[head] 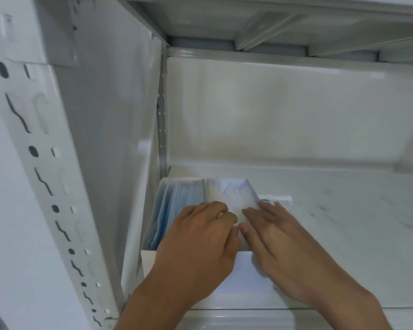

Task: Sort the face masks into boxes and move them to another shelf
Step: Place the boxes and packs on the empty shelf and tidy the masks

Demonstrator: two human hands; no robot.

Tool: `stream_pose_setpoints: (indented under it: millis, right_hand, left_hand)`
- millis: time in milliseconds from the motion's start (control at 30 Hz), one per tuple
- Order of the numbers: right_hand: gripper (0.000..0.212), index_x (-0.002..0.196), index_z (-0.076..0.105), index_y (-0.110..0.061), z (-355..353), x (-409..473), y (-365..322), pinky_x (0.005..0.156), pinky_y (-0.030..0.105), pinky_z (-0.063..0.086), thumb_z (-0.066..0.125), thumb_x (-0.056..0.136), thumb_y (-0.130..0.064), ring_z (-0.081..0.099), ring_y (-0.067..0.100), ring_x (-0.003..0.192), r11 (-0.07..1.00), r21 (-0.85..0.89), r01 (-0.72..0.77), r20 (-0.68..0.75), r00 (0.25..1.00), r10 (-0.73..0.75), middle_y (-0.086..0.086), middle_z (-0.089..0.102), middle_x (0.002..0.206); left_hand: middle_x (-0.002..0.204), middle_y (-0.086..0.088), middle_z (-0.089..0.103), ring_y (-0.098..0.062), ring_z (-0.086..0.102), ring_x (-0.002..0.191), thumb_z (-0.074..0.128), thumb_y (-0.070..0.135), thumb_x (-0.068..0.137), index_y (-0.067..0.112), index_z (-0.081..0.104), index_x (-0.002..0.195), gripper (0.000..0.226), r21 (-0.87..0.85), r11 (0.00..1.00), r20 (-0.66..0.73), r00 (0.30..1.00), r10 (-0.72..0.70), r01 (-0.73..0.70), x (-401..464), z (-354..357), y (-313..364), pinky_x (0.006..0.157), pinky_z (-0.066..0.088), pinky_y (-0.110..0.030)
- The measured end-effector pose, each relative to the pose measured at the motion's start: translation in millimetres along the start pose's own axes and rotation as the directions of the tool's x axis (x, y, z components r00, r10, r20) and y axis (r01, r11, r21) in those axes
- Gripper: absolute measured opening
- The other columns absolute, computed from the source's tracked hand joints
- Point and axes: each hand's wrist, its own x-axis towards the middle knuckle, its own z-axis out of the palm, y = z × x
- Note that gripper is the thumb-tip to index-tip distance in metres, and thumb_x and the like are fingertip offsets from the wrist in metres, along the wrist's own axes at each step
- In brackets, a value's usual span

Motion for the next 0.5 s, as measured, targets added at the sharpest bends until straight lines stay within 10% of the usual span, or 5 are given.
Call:
stream_pose_setpoints:
  millis: [133, 233, 500]
  right_hand:
    - [0.053, 0.134, 0.048, -0.025, 0.3, 4.4, -12.7, 0.12, 0.026, 0.018, 0.007, 0.103, -0.04, 0.046, 0.002, 0.101, 0.996, 0.03, 0.082, 0.041, 0.996, -0.083, -0.016, 0.057, 0.101]
    - [0.06, 0.15, 0.037, -0.028, -0.1, 6.5, -16.8, 0.09, 0.013, 0.036, 0.009, 0.1, -0.044, 0.045, 0.003, 0.082, 0.988, 0.124, 0.089, 0.003, 0.996, -0.09, -0.016, 0.056, 0.093]
    - [0.047, 0.147, 0.043, -0.031, -0.9, 5.2, -12.2, 0.096, 0.035, 0.05, 0.045, 0.101, -0.027, 0.056, 0.011, 0.122, 0.97, 0.241, 0.02, -0.072, 0.997, -0.003, -0.014, 0.056, 0.141]
  left_hand:
    - [0.092, 0.009, 0.064, -0.011, 0.059, 0.084, 0.038, 0.023, 0.094, 0.022, 0.064, 0.092, 0.026, -0.027, 1.0, 0.034, 0.999, 0.004, -0.003, 2.3, -2.9, 0.9, 0.091, 0.047, -0.029]
    - [0.09, 0.006, 0.065, -0.012, 0.059, 0.08, 0.044, 0.014, 0.091, 0.019, 0.065, 0.093, 0.021, -0.069, 0.997, 0.023, 0.999, -0.024, 0.026, 1.2, -6.9, 1.6, 0.085, 0.048, -0.026]
    - [0.095, 0.009, 0.07, -0.013, 0.064, 0.083, 0.052, 0.015, 0.092, 0.02, 0.07, 0.098, 0.02, -0.062, 0.998, -0.053, 0.998, -0.035, 0.032, -5.1, -19.2, 0.6, 0.085, 0.052, -0.029]
